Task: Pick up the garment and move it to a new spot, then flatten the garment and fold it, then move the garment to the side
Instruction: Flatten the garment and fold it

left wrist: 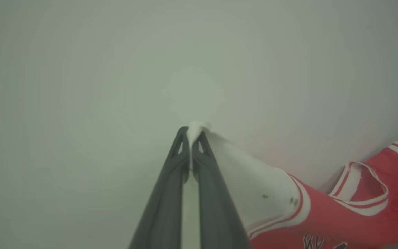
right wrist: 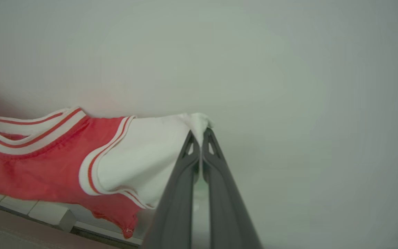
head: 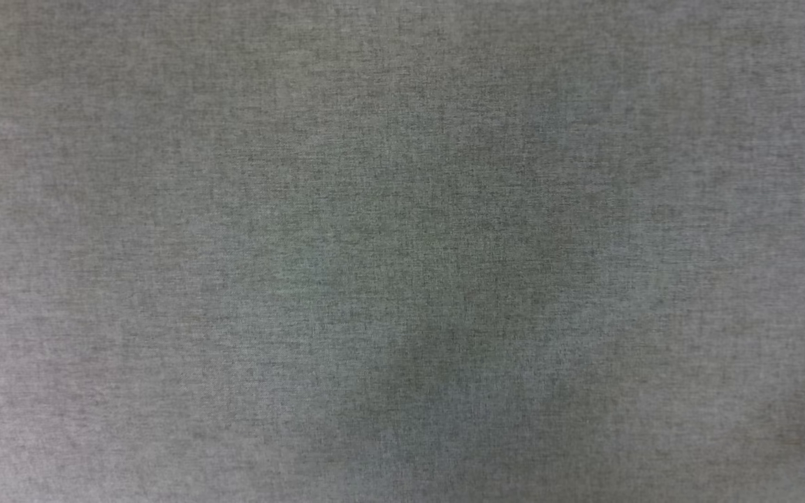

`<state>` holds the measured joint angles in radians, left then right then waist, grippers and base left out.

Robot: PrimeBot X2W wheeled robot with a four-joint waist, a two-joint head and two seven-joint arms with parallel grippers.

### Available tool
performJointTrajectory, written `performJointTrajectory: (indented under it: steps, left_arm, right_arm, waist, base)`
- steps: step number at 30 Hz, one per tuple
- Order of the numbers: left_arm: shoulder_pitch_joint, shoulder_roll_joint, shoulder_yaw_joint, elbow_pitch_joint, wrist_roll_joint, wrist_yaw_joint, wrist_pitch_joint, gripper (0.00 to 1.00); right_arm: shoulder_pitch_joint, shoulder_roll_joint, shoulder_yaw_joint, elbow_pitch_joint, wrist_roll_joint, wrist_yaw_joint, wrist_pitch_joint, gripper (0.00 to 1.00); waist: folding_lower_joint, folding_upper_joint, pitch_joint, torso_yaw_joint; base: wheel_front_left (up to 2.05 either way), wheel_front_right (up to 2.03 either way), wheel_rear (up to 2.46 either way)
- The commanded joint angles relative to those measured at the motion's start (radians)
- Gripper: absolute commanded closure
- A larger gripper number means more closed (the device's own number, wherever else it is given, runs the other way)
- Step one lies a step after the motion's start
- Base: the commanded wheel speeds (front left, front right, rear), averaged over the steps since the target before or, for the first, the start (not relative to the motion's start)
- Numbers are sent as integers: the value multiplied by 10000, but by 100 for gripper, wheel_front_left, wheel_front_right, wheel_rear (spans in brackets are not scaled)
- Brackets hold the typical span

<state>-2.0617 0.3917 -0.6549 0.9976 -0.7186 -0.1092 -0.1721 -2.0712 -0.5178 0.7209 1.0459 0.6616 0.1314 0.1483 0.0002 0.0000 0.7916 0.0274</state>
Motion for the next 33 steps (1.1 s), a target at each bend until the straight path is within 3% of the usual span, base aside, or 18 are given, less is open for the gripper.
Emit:
performJointTrajectory:
  steps: [1, 12, 19, 24, 33]
  left_arm:
    - [370, 50, 70, 105, -110, -46, -144, 100]
    - [3803, 232, -442, -8, -1422, -215, -723, 100]
    - [6797, 886, -284, -1000, -2647, -207, -933, 100]
    - [9103, 1384, 460, -1592, -2528, -205, -947, 100]
    - [12766, 1115, 2696, -2618, -1811, -205, -942, 100]
  right_arm:
    - [479, -59, -52, -86, 223, -13, -148, 100]
    - [4160, -242, 156, -472, 1811, -14, -824, 100]
    - [6694, 123, 438, -477, 2843, -14, -1568, 100]
    - [8222, 268, 1037, -758, 3289, -14, -1952, 100]
    - [10501, -170, 2760, -1674, 3524, -14, -2483, 100]
  waist:
    - [-2, 0, -104, -47]
    - [-2, 0, -1482, -218]
    - [-2, 0, -2884, -466]
    - [-2, 0, -3938, -687]
    - [-2, 0, -5393, -942]
  base:
    - [0, 0, 0]
    - [0, 0, 0]
    - [0, 0, 0]
    - [0, 0, 0]
    - [0, 0, 0]
